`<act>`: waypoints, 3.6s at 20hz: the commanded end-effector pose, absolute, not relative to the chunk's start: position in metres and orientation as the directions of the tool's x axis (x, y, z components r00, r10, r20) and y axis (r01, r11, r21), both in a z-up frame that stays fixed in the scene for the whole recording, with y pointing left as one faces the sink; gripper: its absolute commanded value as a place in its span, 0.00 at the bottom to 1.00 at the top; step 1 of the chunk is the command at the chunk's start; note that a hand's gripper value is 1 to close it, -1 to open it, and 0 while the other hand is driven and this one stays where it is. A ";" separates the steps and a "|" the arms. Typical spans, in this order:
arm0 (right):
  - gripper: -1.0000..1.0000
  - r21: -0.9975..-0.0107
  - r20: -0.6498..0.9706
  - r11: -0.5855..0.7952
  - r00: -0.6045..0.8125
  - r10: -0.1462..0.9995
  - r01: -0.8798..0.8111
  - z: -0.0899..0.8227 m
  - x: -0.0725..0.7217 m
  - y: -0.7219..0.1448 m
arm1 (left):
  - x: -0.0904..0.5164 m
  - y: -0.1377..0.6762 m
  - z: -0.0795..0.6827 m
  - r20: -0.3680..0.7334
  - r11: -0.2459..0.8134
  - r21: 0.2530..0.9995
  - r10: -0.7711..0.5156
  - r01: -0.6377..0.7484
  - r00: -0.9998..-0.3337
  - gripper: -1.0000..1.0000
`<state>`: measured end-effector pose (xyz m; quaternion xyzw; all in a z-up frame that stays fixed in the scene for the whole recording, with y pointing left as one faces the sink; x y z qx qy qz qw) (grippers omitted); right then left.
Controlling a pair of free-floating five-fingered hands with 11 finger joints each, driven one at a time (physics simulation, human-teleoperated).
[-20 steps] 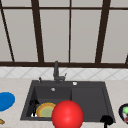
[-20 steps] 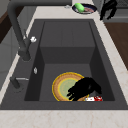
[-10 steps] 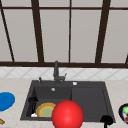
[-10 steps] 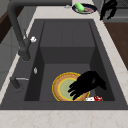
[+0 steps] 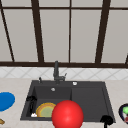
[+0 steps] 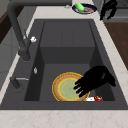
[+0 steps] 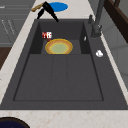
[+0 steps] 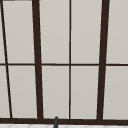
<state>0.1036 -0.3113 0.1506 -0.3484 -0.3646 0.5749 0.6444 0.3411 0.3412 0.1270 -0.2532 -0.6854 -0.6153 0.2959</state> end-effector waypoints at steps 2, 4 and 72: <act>0.50 -0.868 0.069 0.096 0.073 0.995 -0.487 0.151 0.104 -0.311 | 0.320 0.365 0.159 0.738 0.093 0.673 -0.027 0.733 -0.674 0.00; 0.50 -0.868 0.069 0.096 0.073 0.995 -0.487 0.151 0.104 -0.311 | 0.313 0.376 0.171 0.743 0.092 0.668 -0.029 0.738 -0.669 0.00; 0.50 -0.868 0.069 0.096 0.073 0.995 -0.487 0.151 0.104 -0.311 | 0.178 0.573 0.106 0.680 0.098 0.730 -0.005 0.676 -0.733 0.00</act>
